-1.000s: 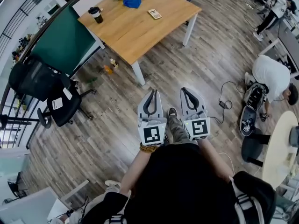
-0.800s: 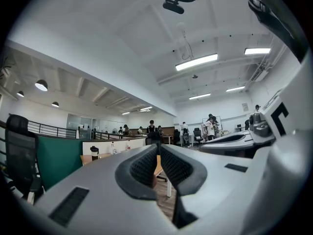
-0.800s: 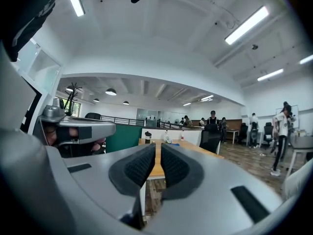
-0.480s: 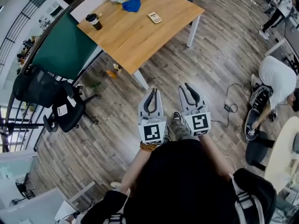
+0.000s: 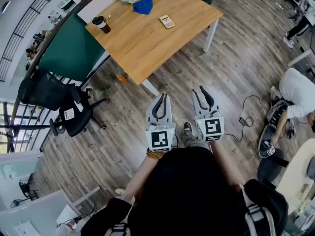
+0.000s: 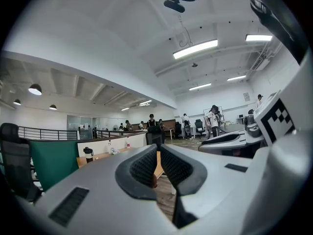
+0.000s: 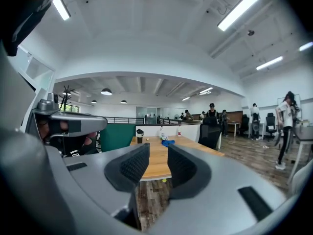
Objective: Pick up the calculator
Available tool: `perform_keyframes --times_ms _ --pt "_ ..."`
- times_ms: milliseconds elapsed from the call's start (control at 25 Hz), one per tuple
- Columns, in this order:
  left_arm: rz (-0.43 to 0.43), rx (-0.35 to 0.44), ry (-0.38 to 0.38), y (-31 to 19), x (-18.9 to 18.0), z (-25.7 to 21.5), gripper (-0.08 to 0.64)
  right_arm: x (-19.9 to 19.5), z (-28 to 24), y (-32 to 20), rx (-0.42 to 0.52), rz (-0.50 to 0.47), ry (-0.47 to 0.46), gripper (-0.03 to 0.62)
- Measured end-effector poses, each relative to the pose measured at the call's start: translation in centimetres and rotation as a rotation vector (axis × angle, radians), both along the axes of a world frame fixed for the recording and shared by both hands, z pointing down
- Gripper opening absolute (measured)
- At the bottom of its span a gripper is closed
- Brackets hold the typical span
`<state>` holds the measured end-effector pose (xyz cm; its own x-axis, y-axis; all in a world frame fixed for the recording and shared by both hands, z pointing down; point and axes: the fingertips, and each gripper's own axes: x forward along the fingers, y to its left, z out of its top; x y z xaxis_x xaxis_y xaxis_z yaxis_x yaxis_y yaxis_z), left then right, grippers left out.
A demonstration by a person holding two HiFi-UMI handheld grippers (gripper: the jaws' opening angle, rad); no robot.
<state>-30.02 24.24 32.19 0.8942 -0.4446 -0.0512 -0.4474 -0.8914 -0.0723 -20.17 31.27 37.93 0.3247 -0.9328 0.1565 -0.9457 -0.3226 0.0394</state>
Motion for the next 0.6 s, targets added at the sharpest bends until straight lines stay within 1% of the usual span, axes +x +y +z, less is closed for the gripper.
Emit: perform_keyframes --times_ms 160,320,440,600 --pt "-0.008 0.000 -0.034 -0.2 2.6 0.7 0.041 3.5 0.4 -0.1 0.011 0.000 -0.011 0.114" --pt "-0.017 0.003 -0.036 0.1 4.1 1.2 0.041 6.1 1.7 0.2 0.000 0.010 -0.029 0.115" --pt "-0.015 -0.004 -0.039 0.6 4.8 1.4 0.041 7.0 2.0 0.6 -0.002 0.011 -0.067 0.120" --pt "-0.014 -0.007 -0.014 0.6 5.7 1.2 0.041 7.9 1.8 0.4 -0.012 0.007 -0.051 0.130"
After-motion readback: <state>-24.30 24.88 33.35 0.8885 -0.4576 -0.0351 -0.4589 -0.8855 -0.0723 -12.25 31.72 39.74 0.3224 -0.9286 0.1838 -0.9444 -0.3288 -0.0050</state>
